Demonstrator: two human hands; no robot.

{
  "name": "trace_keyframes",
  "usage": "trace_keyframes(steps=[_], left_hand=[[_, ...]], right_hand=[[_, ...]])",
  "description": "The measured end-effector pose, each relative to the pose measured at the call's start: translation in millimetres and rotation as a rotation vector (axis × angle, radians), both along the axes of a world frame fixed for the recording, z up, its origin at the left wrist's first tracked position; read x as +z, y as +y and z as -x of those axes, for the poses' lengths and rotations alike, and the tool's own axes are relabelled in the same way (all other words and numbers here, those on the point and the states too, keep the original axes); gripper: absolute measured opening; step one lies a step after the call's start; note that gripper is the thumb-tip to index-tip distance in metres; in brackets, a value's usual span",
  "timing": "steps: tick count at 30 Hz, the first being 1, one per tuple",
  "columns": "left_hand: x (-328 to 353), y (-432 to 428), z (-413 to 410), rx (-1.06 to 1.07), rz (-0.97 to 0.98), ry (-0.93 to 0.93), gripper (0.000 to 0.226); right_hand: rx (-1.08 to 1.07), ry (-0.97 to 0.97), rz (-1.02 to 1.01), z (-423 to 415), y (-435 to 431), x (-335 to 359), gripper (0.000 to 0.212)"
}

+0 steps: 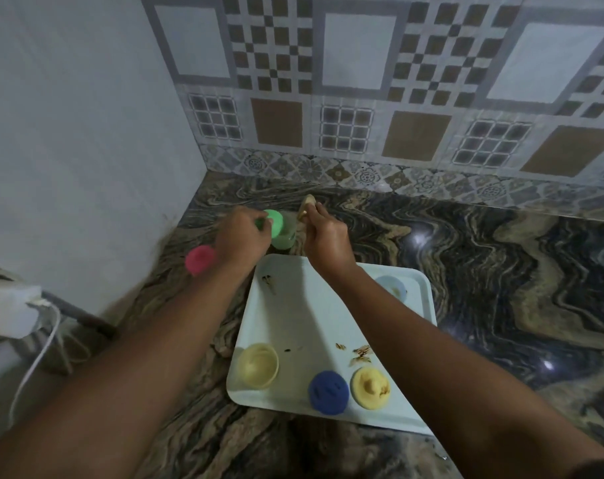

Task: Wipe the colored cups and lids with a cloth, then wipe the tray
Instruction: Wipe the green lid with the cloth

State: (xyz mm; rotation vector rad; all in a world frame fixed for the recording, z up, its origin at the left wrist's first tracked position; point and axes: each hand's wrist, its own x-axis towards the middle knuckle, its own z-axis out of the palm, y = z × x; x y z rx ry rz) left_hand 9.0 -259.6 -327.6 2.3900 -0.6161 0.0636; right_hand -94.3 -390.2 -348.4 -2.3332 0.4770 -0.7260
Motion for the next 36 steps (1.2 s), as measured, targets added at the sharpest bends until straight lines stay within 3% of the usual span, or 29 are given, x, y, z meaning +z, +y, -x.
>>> trace_keyframes(steps=[4, 18, 22, 31, 36], left_hand=[[-17, -16, -12, -0.048, -0.047, 0.001, 0.030], [-36, -36, -28, -0.218, -0.107, 0.001, 0.031], [-38, -35, -28, -0.226, -0.102, 0.035, 0.032], [-30, -37, -22, -0.179, -0.214, 0.050, 0.056], [-1, -26, -5, -0.158, -0.032, 0.021, 0.052]], right_hand=[[-0.056, -0.013, -0.030, -15, -7, -8, 0.029], [-0.145, -0.037, -0.171, -23, -11, -16, 0.040], [-0.144, -0.059, -0.155, -21, -13, -14, 0.033], [-0.150, -0.128, -0.156, -9, -11, -7, 0.029], [-0.138, -0.138, -0.284, 12, 2, 12, 0.030]])
